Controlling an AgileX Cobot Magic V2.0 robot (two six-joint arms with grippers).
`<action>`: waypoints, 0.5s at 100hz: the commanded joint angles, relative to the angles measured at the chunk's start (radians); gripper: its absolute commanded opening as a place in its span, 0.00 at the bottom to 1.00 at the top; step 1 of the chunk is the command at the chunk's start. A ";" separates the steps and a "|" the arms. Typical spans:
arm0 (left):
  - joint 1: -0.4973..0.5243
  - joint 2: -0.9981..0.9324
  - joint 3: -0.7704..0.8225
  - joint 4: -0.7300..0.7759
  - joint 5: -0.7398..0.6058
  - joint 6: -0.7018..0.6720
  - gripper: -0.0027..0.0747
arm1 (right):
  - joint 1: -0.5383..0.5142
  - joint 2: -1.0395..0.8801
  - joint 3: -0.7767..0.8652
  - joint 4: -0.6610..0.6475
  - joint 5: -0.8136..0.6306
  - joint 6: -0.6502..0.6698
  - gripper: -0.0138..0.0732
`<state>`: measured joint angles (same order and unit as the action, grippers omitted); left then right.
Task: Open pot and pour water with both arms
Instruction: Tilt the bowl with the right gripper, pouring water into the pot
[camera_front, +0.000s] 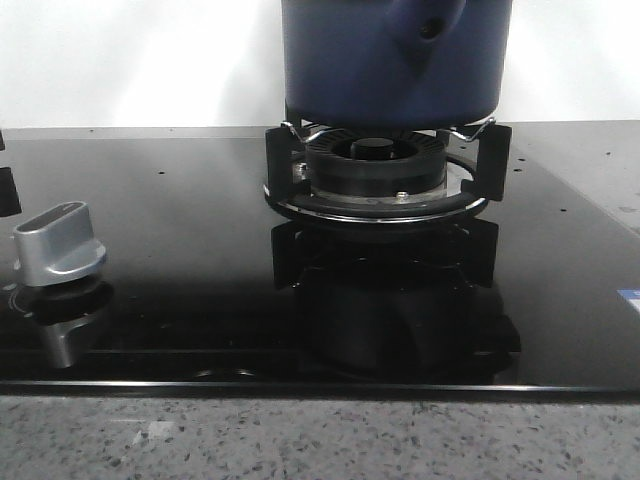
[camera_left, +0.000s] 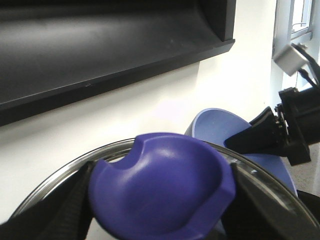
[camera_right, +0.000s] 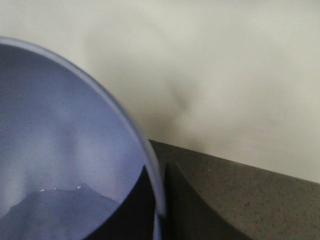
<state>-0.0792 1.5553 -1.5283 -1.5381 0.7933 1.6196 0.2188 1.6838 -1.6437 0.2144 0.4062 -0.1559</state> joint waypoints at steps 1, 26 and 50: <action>0.003 -0.051 -0.040 -0.082 0.001 -0.011 0.44 | 0.014 -0.100 0.055 0.016 -0.296 -0.017 0.09; 0.003 -0.051 -0.040 -0.082 0.001 -0.011 0.44 | 0.036 -0.152 0.265 -0.019 -0.675 -0.027 0.09; 0.003 -0.051 -0.040 -0.082 0.001 -0.011 0.44 | 0.038 -0.161 0.406 -0.019 -0.934 -0.027 0.08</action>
<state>-0.0792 1.5553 -1.5283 -1.5381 0.7933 1.6196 0.2556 1.5778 -1.2402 0.2030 -0.3422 -0.1800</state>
